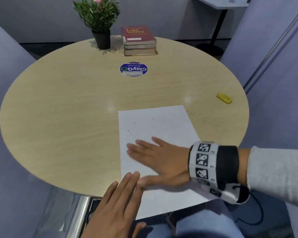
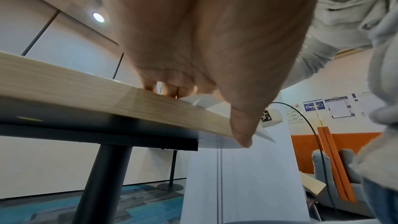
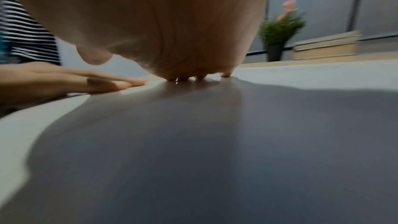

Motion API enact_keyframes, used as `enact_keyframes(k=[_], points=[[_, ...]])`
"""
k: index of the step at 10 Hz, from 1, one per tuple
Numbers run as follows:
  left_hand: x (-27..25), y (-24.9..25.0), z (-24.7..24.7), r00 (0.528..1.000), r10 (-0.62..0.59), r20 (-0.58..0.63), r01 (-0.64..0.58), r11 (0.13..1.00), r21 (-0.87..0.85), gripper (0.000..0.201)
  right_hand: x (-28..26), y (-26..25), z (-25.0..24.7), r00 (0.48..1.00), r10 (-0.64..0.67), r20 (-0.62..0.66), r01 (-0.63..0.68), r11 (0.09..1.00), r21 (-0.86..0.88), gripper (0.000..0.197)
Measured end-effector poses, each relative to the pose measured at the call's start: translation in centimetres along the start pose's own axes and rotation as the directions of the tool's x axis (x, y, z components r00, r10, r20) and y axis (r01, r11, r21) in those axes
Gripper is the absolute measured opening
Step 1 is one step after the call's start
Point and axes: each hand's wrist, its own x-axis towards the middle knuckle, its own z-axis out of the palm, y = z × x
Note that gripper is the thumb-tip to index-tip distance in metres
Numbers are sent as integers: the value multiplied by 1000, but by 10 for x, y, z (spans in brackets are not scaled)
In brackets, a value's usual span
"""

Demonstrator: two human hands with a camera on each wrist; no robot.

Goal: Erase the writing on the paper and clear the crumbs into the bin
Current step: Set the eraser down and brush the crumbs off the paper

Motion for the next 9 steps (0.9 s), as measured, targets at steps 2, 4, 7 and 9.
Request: enact_keyframes(k=[2, 4, 7, 9], points=[[1, 4, -3, 1000, -27, -9, 26, 997, -77, 63, -24, 40, -8, 954, 297, -47, -300, 953, -49, 96], [-5, -2, 7, 999, -30, 29, 31, 999, -24, 39, 10, -41, 0, 983, -180, 43, 181, 983, -12, 79], [37, 22, -40, 753, -156, 639, -164, 896, 412, 53, 22, -18, -23, 997, -71, 20, 72, 992, -101, 89], [3, 12, -24, 654, -91, 751, -105, 972, 210, 54, 48, -30, -8, 993, -97, 64, 99, 994, -37, 86]])
